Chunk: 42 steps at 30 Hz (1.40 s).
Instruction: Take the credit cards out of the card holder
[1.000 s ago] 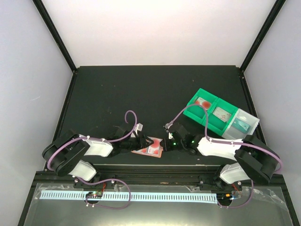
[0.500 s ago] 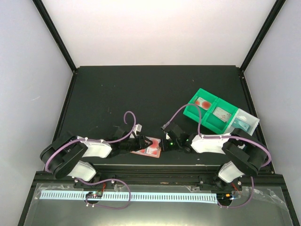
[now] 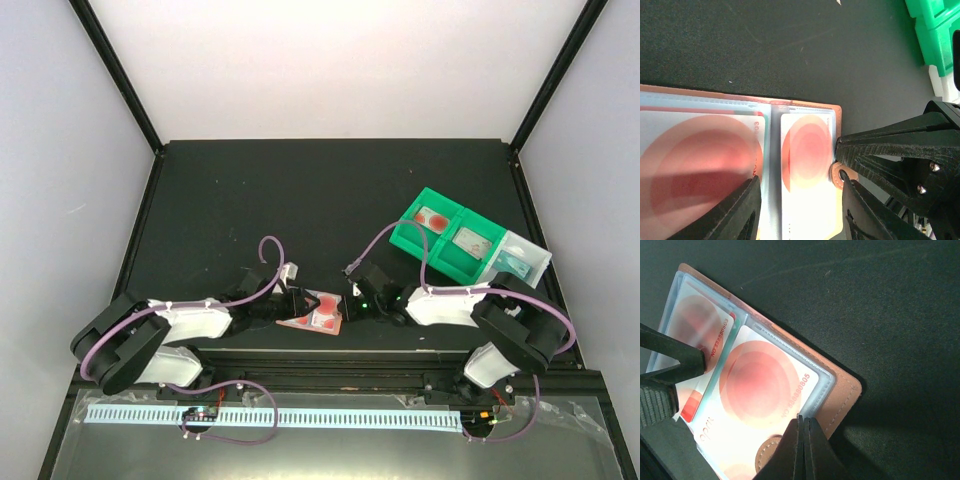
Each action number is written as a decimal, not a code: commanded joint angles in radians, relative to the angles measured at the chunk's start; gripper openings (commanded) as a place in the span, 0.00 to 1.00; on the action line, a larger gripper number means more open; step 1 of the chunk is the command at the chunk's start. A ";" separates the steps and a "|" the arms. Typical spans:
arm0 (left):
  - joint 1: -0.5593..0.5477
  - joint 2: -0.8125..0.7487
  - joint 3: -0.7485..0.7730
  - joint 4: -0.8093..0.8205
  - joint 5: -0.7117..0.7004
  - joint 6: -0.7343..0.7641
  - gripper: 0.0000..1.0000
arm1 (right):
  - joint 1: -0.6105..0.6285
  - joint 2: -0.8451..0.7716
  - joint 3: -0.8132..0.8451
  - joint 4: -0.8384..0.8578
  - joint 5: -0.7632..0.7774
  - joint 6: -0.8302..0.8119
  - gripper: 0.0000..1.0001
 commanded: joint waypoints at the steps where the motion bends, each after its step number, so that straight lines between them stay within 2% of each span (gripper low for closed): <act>1: -0.016 0.022 -0.004 -0.044 -0.004 0.002 0.47 | 0.004 0.034 -0.034 -0.014 0.055 -0.005 0.01; 14: -0.070 0.069 -0.016 0.011 0.026 -0.095 0.41 | 0.007 0.030 -0.066 0.028 0.045 0.013 0.01; 18: -0.070 0.049 -0.034 0.037 0.024 -0.115 0.28 | 0.006 0.030 -0.069 0.031 0.046 0.013 0.01; 22: -0.070 0.020 -0.056 0.030 -0.022 -0.116 0.08 | 0.007 0.032 -0.061 0.010 0.058 0.017 0.01; 24: -0.070 0.004 -0.060 0.028 -0.029 -0.116 0.02 | 0.006 0.031 -0.062 0.003 0.069 0.019 0.01; 35: -0.066 -0.025 -0.055 -0.026 -0.085 -0.096 0.02 | 0.005 0.045 -0.066 -0.008 0.093 0.021 0.01; 42: -0.044 -0.137 -0.105 -0.024 -0.103 -0.068 0.02 | 0.005 0.046 -0.066 -0.002 0.090 0.017 0.01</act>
